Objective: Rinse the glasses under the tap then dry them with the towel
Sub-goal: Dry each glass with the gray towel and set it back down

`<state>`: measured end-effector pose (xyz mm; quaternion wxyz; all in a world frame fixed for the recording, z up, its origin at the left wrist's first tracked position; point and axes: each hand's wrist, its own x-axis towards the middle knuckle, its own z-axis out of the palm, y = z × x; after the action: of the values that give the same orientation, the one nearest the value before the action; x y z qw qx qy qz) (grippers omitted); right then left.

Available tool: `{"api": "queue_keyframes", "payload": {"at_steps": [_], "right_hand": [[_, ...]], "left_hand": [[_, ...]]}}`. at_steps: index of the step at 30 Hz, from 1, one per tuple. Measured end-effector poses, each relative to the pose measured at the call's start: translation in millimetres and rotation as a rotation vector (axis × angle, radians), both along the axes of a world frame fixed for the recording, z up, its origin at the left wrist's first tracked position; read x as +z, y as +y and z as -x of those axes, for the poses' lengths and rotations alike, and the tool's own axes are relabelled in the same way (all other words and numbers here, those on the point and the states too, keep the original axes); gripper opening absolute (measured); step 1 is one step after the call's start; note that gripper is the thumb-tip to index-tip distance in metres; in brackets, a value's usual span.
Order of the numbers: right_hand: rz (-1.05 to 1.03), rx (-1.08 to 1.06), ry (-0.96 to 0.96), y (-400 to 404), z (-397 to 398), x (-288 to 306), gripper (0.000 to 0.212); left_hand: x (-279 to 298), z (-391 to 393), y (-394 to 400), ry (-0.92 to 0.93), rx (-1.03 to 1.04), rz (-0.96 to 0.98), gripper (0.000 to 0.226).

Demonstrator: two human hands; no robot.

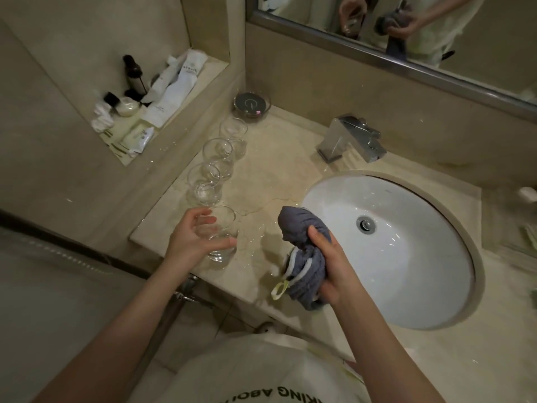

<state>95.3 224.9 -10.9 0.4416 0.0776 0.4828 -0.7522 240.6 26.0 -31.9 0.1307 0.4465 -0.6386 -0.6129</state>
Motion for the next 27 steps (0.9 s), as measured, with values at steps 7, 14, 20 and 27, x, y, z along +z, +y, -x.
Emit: {"api": "queue_keyframes", "payload": {"at_steps": [7, 14, 20, 27], "right_hand": [[-0.024, 0.010, -0.010, 1, -9, -4, 0.043], [-0.023, -0.019, -0.004, 1, -11, -4, 0.046], [-0.039, -0.030, -0.008, 2, -13, -5, 0.054], [-0.042, -0.024, -0.009, 5, -15, -10, 0.039]], "left_hand": [[-14, -12, -18, -0.031, 0.158, 0.129, 0.083], [-23, -14, -40, -0.034, 0.235, 0.143, 0.086], [-31, -11, -53, -0.024, 0.239, 0.139, 0.084], [-38, -4, -61, -0.059, 0.215, 0.127, 0.093]]}}
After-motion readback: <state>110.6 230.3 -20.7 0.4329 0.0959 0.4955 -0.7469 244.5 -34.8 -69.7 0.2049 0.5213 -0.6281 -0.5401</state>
